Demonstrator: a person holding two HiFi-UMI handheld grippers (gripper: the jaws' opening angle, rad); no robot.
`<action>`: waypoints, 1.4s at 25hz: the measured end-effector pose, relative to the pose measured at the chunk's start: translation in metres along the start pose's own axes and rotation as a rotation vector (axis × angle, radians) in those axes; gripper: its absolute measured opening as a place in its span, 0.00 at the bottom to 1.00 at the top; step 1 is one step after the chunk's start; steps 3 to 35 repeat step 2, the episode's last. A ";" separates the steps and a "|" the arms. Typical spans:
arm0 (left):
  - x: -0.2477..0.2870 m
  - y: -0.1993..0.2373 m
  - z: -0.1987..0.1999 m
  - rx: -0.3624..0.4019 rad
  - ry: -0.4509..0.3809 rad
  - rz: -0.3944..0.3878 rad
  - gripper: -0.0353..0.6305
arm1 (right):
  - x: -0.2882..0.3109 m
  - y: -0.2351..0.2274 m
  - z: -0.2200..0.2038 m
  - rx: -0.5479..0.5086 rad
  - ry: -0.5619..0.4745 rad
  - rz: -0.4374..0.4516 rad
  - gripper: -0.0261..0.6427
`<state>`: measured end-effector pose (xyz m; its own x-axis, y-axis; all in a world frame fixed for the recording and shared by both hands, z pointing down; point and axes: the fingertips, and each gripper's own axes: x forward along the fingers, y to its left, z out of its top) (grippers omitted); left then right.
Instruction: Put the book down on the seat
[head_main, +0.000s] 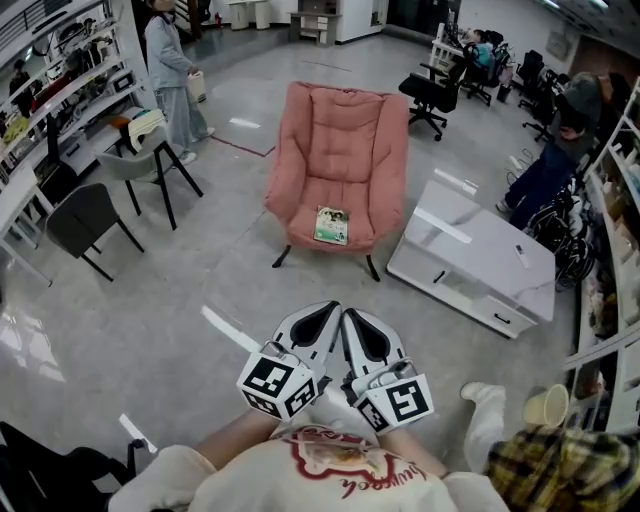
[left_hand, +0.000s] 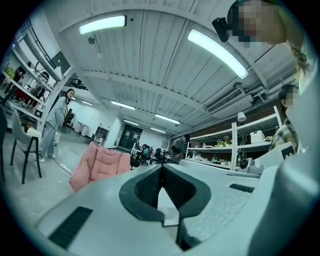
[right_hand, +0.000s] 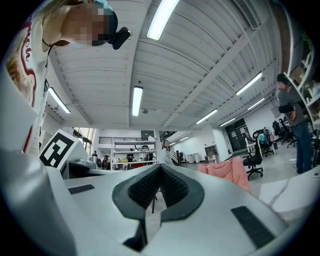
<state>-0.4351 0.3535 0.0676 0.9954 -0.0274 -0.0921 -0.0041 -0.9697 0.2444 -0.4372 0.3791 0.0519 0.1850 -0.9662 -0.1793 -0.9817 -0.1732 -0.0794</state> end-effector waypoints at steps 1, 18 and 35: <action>-0.001 0.000 0.001 0.000 -0.001 0.000 0.06 | 0.000 0.001 0.001 -0.001 -0.001 0.001 0.04; -0.002 0.000 0.001 -0.001 -0.002 0.001 0.06 | 0.000 0.002 0.001 -0.003 -0.001 0.002 0.04; -0.002 0.000 0.001 -0.001 -0.002 0.001 0.06 | 0.000 0.002 0.001 -0.003 -0.001 0.002 0.04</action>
